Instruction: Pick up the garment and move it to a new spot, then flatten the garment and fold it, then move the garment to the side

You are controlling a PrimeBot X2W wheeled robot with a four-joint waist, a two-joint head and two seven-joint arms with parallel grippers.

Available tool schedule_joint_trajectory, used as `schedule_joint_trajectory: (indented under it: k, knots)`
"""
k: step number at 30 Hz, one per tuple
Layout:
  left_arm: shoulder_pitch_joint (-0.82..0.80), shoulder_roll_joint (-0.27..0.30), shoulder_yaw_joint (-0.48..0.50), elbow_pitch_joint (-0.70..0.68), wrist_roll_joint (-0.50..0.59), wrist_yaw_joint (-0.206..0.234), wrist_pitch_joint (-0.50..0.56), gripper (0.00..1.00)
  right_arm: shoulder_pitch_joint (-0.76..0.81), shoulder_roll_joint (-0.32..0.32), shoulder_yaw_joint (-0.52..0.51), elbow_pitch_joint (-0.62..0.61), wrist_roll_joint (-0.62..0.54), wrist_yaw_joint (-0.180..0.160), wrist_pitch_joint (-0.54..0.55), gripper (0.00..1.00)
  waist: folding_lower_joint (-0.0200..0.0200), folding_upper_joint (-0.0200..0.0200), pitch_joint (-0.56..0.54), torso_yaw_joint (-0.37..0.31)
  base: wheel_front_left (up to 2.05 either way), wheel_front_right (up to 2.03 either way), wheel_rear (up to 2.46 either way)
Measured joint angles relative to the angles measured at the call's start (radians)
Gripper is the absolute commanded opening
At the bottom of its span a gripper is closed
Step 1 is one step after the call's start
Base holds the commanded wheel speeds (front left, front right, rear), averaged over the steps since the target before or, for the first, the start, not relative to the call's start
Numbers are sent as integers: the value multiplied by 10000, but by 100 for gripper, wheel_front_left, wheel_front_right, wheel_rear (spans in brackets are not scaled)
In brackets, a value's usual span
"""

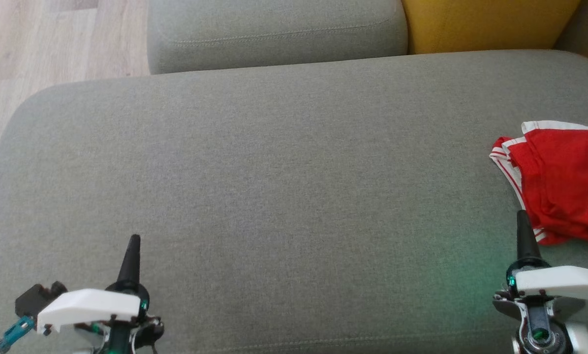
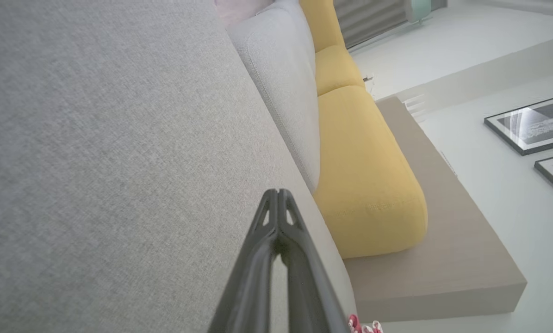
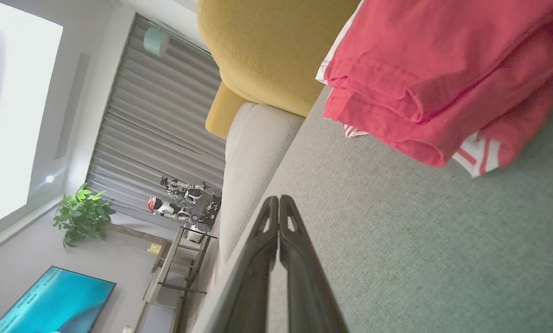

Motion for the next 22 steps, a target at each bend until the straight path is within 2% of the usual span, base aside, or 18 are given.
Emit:
schedule_joint_trajectory:
  k: [22]
  knots:
    - [-255, 0, 506, 201, -2320, -430, 660, 0, -3, 2, -232, -104, 2855, -2, 629, 0, 0, 0, 2, 135, 0, 0, 0]
